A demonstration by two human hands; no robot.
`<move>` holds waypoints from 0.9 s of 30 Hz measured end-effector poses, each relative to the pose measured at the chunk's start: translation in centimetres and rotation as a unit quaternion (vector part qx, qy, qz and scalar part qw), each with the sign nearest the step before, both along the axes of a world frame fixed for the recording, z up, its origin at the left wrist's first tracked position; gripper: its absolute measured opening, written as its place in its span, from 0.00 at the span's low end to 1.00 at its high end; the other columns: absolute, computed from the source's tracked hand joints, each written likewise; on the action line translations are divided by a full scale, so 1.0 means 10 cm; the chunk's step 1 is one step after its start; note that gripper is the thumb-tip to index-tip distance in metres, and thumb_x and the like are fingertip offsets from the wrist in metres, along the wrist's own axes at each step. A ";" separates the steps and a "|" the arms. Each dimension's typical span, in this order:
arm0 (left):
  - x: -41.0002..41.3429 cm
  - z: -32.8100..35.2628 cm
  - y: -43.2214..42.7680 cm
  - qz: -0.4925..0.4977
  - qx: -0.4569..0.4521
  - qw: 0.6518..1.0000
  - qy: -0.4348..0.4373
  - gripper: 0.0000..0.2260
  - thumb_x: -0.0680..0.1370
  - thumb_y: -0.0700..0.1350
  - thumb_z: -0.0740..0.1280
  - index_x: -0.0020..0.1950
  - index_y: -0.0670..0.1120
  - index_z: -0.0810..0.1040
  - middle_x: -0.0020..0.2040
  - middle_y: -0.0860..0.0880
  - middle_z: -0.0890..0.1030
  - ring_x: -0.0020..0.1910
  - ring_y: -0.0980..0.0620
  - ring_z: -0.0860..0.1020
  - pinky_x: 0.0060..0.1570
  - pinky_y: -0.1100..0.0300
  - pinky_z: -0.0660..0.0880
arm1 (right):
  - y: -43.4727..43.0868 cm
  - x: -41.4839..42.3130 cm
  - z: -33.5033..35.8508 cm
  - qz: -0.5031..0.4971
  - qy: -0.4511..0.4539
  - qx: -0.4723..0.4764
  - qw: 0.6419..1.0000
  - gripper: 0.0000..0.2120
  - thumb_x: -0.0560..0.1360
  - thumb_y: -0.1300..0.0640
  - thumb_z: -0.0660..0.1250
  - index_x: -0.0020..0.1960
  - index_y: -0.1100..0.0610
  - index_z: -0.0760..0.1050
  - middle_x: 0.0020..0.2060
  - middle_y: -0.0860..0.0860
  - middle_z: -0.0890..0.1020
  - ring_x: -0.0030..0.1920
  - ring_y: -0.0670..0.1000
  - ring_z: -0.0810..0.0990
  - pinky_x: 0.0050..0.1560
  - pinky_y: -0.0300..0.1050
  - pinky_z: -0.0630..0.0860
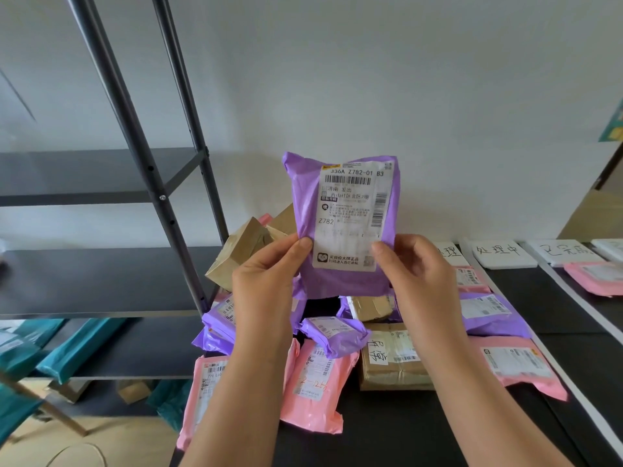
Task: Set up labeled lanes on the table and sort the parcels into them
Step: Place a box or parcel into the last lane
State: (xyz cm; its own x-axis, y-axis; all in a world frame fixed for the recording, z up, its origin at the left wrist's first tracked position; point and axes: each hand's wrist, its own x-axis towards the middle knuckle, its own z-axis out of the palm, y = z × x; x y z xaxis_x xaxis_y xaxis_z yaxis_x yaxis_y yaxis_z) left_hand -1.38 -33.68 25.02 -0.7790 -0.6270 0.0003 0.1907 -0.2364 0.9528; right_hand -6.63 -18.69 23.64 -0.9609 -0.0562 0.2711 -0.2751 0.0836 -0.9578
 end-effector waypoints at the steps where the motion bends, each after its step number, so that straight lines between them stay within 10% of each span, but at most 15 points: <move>1: 0.00 0.01 0.00 -0.001 0.002 1.000 -0.005 0.04 0.74 0.40 0.74 0.46 0.47 0.88 0.44 0.45 0.86 0.45 0.46 0.84 0.46 0.56 0.81 | 0.00 0.01 0.03 0.001 -0.005 -0.007 1.000 0.04 0.76 0.49 0.70 0.49 0.47 0.80 0.44 0.42 0.85 0.47 0.43 0.84 0.53 0.56 0.81; 16: -0.05 0.07 0.00 -0.041 0.036 0.998 -0.017 0.03 0.72 0.42 0.76 0.39 0.44 0.84 0.48 0.38 0.85 0.43 0.44 0.79 0.50 0.47 0.79 | 0.05 -0.09 0.14 -0.048 -0.005 0.006 0.999 0.18 0.77 0.47 0.67 0.45 0.64 0.77 0.45 0.69 0.79 0.51 0.70 0.77 0.48 0.71 0.75; 23: -0.12 0.11 -0.05 -0.012 0.077 0.997 -0.007 0.05 0.73 0.41 0.75 0.37 0.46 0.85 0.46 0.43 0.86 0.41 0.46 0.81 0.46 0.53 0.81 | 0.04 0.00 0.14 0.012 -0.024 0.052 0.998 0.10 0.76 0.41 0.66 0.43 0.43 0.83 0.41 0.54 0.85 0.44 0.55 0.83 0.52 0.61 0.80; 27: -0.11 0.13 -0.03 -0.003 0.074 0.997 -0.016 0.04 0.74 0.44 0.75 0.39 0.47 0.85 0.46 0.41 0.86 0.41 0.45 0.81 0.43 0.50 0.78 | 0.03 -0.01 0.03 0.009 0.004 0.074 0.997 0.25 0.76 0.40 0.66 0.48 0.63 0.81 0.47 0.65 0.81 0.51 0.61 0.78 0.55 0.62 0.76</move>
State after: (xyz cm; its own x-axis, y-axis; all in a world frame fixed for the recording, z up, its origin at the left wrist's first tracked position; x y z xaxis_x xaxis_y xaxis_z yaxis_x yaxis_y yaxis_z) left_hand -2.49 -33.98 26.27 -0.7811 -0.6134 -0.1169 0.1579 -0.3752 0.9134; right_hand -6.69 -18.35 23.94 -0.9569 -0.1143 0.2671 -0.2864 0.2183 -0.9329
